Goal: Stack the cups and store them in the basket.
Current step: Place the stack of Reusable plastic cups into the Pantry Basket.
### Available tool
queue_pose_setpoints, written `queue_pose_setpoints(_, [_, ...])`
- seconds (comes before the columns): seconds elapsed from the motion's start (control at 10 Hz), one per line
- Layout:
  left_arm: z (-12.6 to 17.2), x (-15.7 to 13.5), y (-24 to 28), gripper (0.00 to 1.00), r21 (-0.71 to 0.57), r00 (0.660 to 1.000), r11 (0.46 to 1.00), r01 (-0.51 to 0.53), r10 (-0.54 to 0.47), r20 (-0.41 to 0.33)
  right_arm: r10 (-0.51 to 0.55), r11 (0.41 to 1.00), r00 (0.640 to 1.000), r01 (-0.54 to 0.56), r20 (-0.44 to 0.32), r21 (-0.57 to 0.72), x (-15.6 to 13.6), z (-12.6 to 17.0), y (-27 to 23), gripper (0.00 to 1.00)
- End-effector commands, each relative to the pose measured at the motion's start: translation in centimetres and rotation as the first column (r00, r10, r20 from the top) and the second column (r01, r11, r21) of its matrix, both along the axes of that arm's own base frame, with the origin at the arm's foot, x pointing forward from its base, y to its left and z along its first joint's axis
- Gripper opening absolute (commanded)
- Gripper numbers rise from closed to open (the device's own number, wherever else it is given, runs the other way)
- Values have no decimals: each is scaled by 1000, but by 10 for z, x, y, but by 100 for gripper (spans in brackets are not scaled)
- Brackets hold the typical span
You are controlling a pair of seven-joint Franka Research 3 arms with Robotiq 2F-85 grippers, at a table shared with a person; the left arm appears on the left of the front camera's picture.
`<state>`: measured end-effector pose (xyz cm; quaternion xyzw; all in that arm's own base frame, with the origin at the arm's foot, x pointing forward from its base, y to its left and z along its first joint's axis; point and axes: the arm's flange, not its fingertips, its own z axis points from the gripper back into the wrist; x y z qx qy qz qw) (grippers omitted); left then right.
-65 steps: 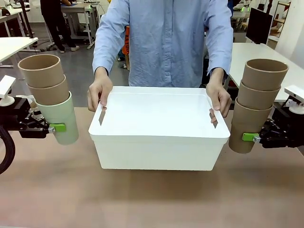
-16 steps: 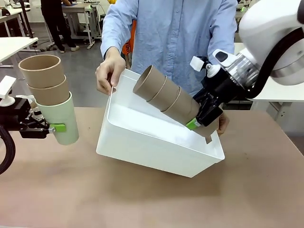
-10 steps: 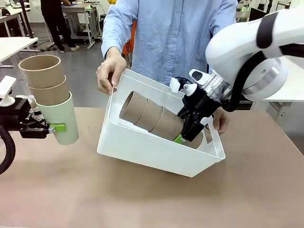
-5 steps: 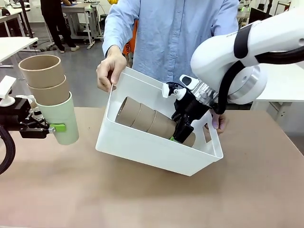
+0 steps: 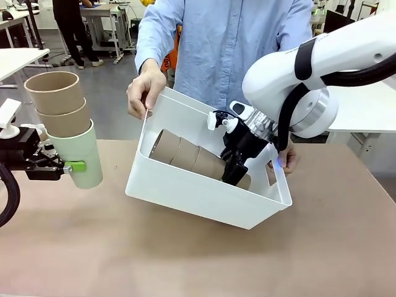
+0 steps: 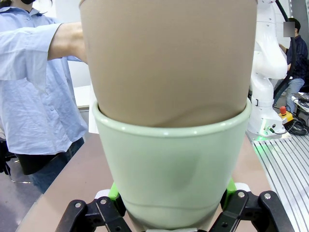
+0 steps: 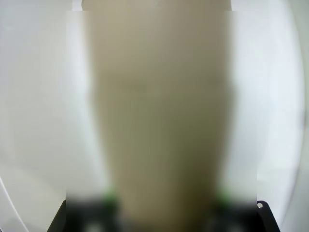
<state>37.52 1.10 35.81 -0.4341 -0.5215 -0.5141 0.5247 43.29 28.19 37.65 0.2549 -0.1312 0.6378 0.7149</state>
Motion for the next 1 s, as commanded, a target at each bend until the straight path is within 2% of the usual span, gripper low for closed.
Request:
queue_pose_setpoints(0.0, [6, 0, -2, 86, -17, 1000, 1000, -7, 7, 3, -22, 999, 1000, 22, 3, -35, 5, 7, 9, 100])
queue_pose_setpoints(0.2, [6, 0, -2, 86, -17, 1000, 1000, -7, 7, 3, -31, 999, 999, 31, -10, -33, 6, 12, 5, 100])
queue_pose_setpoints(0.4, [6, 0, -2, 86, -17, 1000, 1000, -7, 7, 3, -63, 998, 998, 63, -21, -22, 5, 33, -14, 100])
queue_pose_setpoints(0.6, [6, 0, -2, 86, -17, 1000, 1000, -7, 7, 3, -85, 996, 996, 85, -20, -5, 5, 68, -48, 100])
queue_pose_setpoints(0.9, [6, 0, -2, 86, -17, 1000, 1000, -7, 7, 3, -82, 992, 996, 84, -20, 91, 3, 136, -112, 100])
